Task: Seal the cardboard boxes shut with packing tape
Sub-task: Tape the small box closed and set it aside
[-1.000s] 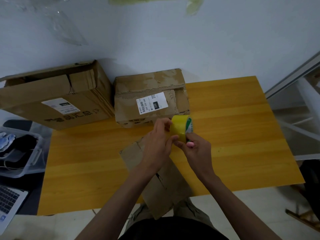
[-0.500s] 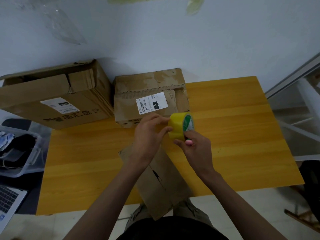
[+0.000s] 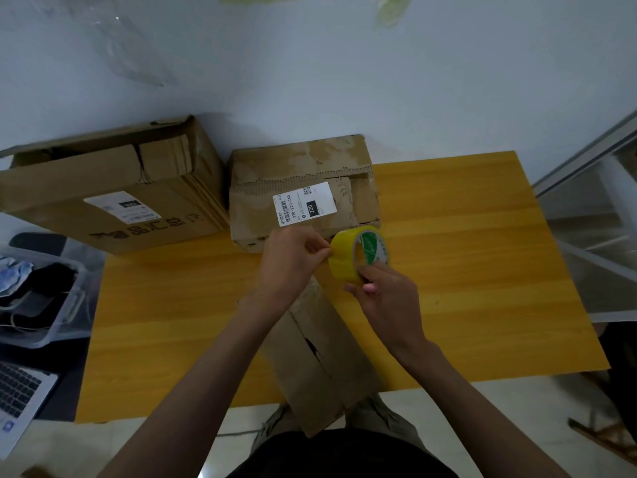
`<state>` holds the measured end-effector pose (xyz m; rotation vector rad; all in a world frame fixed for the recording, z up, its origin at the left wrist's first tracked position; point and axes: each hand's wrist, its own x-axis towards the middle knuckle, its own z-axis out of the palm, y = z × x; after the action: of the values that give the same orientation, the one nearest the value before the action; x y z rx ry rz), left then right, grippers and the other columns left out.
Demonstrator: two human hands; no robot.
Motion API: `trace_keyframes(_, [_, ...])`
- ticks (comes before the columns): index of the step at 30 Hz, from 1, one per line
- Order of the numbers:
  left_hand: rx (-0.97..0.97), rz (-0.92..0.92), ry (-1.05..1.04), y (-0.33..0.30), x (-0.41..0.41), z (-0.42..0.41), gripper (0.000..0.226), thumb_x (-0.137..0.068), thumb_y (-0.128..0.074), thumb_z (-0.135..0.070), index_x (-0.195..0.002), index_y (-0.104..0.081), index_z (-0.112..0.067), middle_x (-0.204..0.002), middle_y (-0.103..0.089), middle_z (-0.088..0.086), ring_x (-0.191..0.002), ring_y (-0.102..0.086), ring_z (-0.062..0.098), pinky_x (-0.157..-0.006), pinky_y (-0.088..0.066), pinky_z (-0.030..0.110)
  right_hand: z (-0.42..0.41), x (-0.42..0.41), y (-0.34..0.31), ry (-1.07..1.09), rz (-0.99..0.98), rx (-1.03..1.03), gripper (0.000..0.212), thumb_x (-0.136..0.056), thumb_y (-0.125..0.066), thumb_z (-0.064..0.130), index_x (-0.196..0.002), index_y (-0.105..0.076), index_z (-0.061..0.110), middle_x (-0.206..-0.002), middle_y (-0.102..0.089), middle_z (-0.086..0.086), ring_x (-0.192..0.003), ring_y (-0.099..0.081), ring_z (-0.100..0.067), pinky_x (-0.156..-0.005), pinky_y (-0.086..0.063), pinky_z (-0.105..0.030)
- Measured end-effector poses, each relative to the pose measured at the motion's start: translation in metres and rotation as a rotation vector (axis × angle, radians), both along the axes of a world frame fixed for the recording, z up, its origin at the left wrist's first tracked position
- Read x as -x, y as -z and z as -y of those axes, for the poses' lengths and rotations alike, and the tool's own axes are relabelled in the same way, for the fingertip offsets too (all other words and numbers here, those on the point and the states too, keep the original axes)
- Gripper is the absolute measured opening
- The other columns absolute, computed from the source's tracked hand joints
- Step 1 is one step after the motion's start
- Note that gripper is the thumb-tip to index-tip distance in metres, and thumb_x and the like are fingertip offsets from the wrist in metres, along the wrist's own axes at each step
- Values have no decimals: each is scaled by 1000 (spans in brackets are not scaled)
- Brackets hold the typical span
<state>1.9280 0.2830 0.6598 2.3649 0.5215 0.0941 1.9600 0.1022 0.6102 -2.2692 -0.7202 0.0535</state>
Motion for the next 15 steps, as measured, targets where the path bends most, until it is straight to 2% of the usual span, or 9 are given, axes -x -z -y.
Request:
trace_keyframes(3, [-4, -47, 34, -1, -2, -4, 4, -85, -81, -19, -89, -81, -20, -75, -69, -14, -67, -60, -8, -62, -44, 5, 0, 1, -1, -12, -6, 24, 15, -79, -83, 24, -86, -71, 17, -75, -62, 10, -64, -48, -4, -51, -33, -20])
trace_keyframes(6, [10, -87, 71, -4, -4, -7, 3, -83, -81, -17, -84, -79, -19, -69, -63, -20, -66, -63, -5, -65, -51, 12, -2, 0, -2, -23, -9, 34, 15, -78, -83, 24, -85, -71, 18, -74, -58, 14, -64, -44, -3, -51, -28, -15])
trace_keyframes(8, [11, -116, 100, -4, -6, -8, 12, -82, -82, -17, -78, -74, -24, -68, -61, -22, -66, -62, -4, -63, -48, 12, -2, 0, -3, -31, -19, 28, 16, -79, -83, 24, -82, -68, 19, -73, -52, 18, -64, -43, -2, -52, -27, -15])
trace_keyframes(11, [-15, -154, 141, -4, -8, -9, 25, -80, -82, -17, -70, -63, -30, -68, -61, -18, -65, -60, -2, -58, -39, 9, -2, 1, -4, -41, -23, 29, 20, -78, -83, 24, -76, -64, 18, -69, -49, 17, -62, -43, -4, -51, -32, -22])
trace_keyframes(15, [-45, -185, 215, -2, -9, -10, 15, -79, -79, -14, -76, -65, -20, -73, -64, -10, -69, -61, 5, -59, -45, 19, 0, 1, -5, -59, -36, 25, 32, -77, -84, 24, -68, -54, 22, -64, -36, 20, -60, -38, -5, -51, -25, -15])
